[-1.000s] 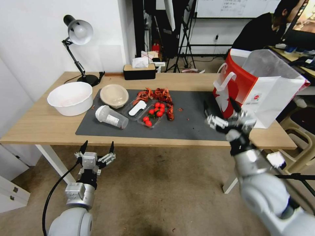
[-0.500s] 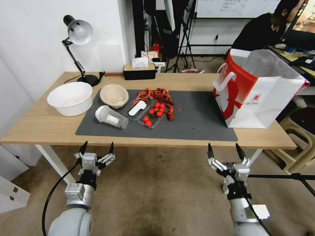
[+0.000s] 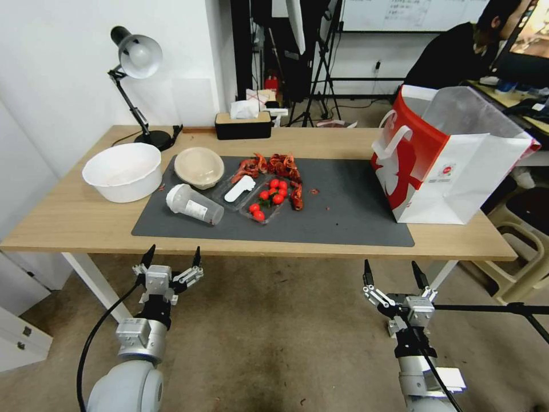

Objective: Pick up the trash from the table and place it into the takeout bag.

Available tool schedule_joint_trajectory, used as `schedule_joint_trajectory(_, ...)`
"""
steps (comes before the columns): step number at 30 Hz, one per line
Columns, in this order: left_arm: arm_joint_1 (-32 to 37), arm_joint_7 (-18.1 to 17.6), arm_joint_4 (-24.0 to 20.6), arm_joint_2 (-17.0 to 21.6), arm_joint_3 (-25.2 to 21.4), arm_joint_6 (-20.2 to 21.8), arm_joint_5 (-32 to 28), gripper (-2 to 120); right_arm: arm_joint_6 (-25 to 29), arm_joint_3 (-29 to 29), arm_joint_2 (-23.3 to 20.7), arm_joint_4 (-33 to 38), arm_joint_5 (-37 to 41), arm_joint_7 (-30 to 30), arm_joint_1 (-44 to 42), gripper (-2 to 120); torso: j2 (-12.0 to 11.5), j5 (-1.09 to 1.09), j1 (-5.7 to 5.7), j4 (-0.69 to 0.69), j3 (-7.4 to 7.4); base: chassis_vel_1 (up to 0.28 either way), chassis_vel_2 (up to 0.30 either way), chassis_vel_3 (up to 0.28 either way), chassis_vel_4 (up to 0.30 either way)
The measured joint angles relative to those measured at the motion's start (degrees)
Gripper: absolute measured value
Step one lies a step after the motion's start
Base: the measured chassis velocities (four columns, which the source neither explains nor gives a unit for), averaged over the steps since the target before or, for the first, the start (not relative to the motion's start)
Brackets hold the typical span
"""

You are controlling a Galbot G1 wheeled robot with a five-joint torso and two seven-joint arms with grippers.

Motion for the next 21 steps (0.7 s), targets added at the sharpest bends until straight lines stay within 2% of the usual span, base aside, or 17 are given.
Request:
schedule_joint_trajectory(4,-2.5,-5.7,-2.2,1.7,4.4,5.4,-7.6,100,-0.9,0.0,0.0,0.4,0.1,0.2,0.4,100,0.0,0.00,0.01,-0.01,0.00,0.000,0.000,0.000,0.000)
schedule_joint_trajectory(7,-3.0,-6.6,-2.6,2.0,5.1,6.5,-9.2,100,-1.0,0.0,0.0,0.5,0.1,0.2,0.5,100,0.0,0.00,0.01,-0.01,0.00,0.000,0.000,0.000,0.000)
schedule_joint_trajectory(8,-5.1,-10.5,-3.6,2.8,7.5,10.9,-14.6,100,-1.5,0.0,0.0,0.8,0.2,0.2,0.7,100,0.0,0.00,0.01,0.00,0.00,0.000,0.000,0.000,0.000)
schedule_joint_trajectory(9,-6.4,-12.8,-3.9,3.0,8.8,13.1,-17.2,100,-1.7,0.0,0.0,1.0,0.2,0.2,0.8,100,0.0,0.00,0.01,-0.01,0.00,0.000,0.000,0.000,0.000)
schedule_joint_trajectory(10,-6.4,-12.8,-3.9,3.0,8.8,13.1,-17.2,100,-1.7,0.0,0.0,1.0,0.2,0.2,0.8,100,0.0,0.00,0.01,-0.01,0.00,0.000,0.000,0.000,0.000)
schedule_joint_trajectory(12,-9.1,-16.8,-3.9,3.3,10.3,16.5,-21.0,100,-2.1,0.1,0.1,1.2,0.2,0.3,0.8,100,0.0,0.01,0.01,0.00,0.00,0.000,0.000,0.000,0.000)
schedule_joint_trajectory(13,-10.9,-18.9,-3.5,3.5,10.9,18.0,-23.1,100,-2.3,0.1,0.1,1.4,0.2,0.3,0.9,100,0.0,0.01,0.01,0.00,0.00,0.000,0.000,0.000,0.000)
schedule_joint_trajectory(14,-10.9,-18.9,-3.5,3.5,10.9,18.0,-23.1,100,-2.3,0.1,0.1,1.4,0.2,0.3,0.9,100,0.0,0.01,0.01,0.00,0.00,0.000,0.000,0.000,0.000)
schedule_joint_trajectory(16,-14.0,-22.5,-1.9,3.6,11.8,19.7,-26.7,100,-2.7,0.1,0.2,1.8,0.2,0.3,0.9,100,0.0,0.00,0.01,-0.01,0.00,0.000,0.000,0.000,0.000)
schedule_joint_trajectory(18,-15.3,-23.8,-1.2,3.7,12.0,20.2,-28.0,100,-2.9,0.1,0.3,1.9,0.2,0.3,0.9,100,0.0,0.00,0.01,-0.01,0.00,0.000,0.000,0.000,0.000)
schedule_joint_trajectory(21,-19.4,-28.5,1.6,3.9,12.5,22.8,-31.8,100,-3.4,0.1,0.4,2.2,0.2,0.4,0.9,100,0.0,0.00,0.01,-0.01,0.01,0.000,0.000,0.000,0.000)
